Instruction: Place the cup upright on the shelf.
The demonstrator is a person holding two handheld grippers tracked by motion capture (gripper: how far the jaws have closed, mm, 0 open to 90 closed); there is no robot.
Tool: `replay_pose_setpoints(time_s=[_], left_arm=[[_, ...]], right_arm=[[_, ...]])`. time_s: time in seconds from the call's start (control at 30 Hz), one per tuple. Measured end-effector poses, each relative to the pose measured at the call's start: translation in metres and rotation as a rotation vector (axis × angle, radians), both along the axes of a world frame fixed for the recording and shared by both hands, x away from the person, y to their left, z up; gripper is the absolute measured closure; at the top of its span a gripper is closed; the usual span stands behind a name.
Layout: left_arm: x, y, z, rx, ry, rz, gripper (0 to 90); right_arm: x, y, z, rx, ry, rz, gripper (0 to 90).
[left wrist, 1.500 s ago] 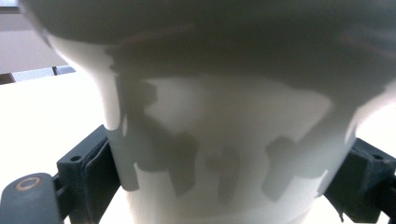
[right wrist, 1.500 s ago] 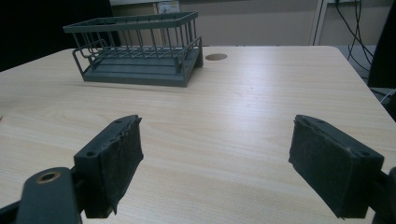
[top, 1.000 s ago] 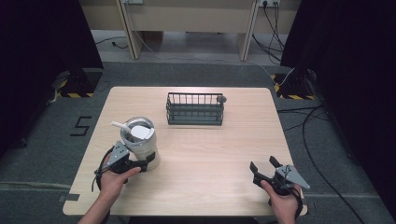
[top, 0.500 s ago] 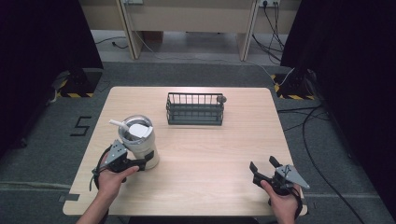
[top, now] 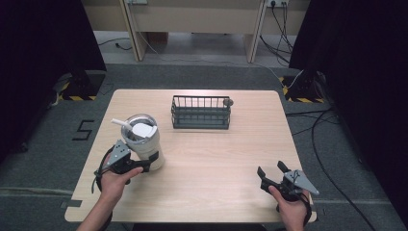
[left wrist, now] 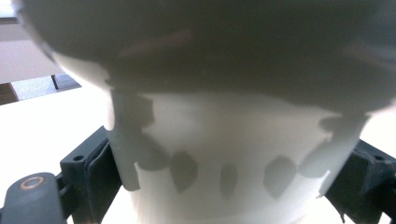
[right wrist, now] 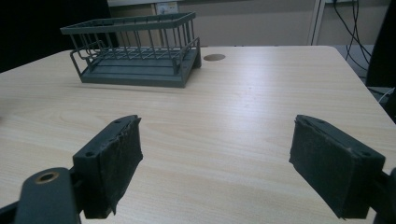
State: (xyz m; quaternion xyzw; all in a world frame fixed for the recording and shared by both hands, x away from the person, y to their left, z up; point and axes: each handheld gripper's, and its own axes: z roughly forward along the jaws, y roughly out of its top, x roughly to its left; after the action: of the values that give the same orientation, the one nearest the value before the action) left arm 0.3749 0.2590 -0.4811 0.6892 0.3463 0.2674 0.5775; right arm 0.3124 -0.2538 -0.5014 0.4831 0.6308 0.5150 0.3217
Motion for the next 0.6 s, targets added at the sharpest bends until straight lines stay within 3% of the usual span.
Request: replay_pose_setpoints(time_s=[0.6], left_arm=[[0.022, -0.017, 0.018, 0.002, -0.018, -0.016, 10.8]], right_arm=[[0.000, -0.002, -0.001, 0.010, 0.001, -0.002, 16.9]])
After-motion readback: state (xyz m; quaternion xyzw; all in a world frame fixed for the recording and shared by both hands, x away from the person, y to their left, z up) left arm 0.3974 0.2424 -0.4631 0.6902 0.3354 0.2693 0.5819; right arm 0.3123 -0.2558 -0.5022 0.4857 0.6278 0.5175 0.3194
